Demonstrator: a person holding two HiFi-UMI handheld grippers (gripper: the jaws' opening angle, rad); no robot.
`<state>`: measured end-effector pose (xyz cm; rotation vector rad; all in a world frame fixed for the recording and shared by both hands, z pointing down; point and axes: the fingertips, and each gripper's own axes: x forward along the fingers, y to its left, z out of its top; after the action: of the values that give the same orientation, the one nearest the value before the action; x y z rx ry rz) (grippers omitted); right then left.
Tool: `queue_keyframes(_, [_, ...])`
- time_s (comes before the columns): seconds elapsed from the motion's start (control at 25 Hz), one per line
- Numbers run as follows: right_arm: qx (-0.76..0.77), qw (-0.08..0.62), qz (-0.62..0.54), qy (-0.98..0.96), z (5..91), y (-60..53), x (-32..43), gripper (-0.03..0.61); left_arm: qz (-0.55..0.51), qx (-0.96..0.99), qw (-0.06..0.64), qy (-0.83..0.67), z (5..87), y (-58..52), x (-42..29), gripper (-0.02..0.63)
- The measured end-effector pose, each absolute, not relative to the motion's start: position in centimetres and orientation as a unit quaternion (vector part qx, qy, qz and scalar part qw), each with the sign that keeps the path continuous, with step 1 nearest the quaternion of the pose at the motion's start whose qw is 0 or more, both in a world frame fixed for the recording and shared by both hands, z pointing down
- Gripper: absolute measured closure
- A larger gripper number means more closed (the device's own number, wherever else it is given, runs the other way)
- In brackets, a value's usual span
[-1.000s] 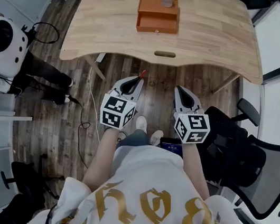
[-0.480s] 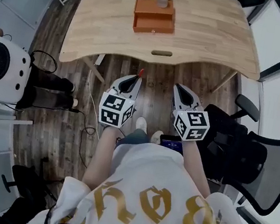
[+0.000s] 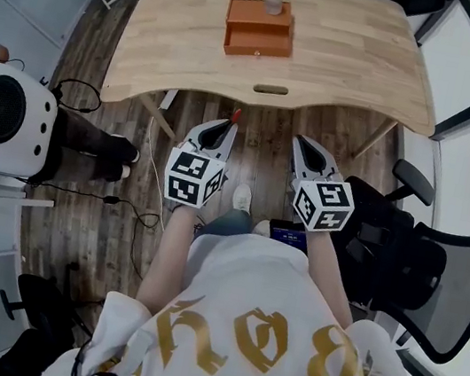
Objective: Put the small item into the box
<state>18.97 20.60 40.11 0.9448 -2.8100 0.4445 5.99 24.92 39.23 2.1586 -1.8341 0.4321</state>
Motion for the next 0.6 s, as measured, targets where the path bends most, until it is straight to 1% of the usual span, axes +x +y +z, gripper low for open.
queue_keyframes(0.36, [0.320,0.069,0.141,-0.934,40.1,17.7,19.1,0.566,0.142,0.747,0.132,-0.636,39.3,22.0,5.6,0.594])
queue_keyframes(0.6, [0.320,0.074,0.137,-0.935,40.5,13.7,17.1,0.566,0.131,0.745,0.132,-0.640,39.6,18.1,3.3,0.595])
